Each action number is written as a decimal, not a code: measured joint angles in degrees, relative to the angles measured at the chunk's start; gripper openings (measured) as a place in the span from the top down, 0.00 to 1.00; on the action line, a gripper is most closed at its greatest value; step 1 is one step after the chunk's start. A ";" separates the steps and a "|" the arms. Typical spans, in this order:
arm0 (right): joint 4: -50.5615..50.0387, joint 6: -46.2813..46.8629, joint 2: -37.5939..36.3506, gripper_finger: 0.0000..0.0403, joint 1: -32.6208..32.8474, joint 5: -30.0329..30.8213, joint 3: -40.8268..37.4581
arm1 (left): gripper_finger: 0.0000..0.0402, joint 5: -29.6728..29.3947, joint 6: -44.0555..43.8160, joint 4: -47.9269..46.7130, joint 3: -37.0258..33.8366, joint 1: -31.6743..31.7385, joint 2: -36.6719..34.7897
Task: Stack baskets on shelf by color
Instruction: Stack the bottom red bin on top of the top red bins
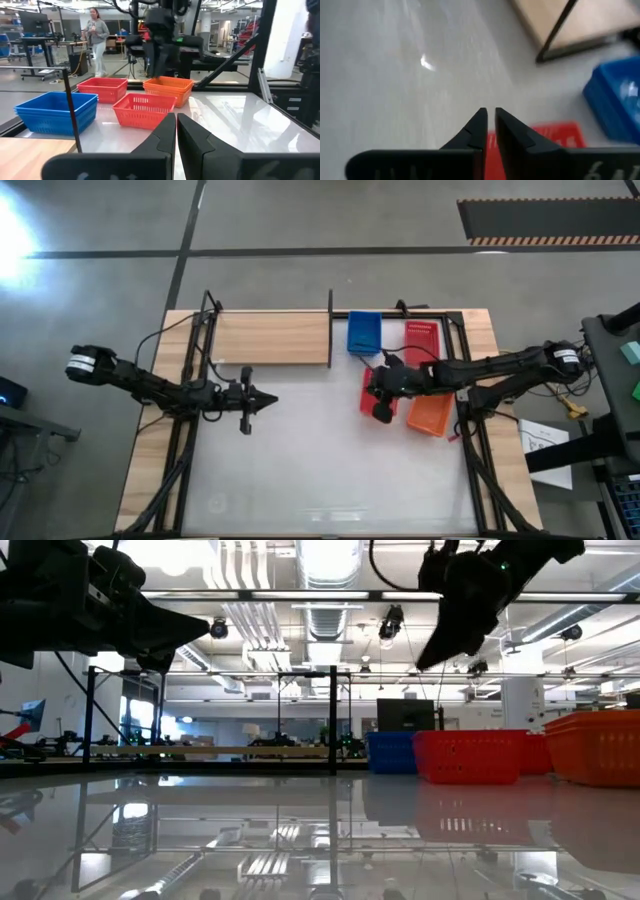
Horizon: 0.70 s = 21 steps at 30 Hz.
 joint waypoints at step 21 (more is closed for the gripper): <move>-36.05 15.50 28.70 0.56 11.63 6.09 22.52 | 1.00 -0.21 0.00 -0.57 -0.02 0.02 0.00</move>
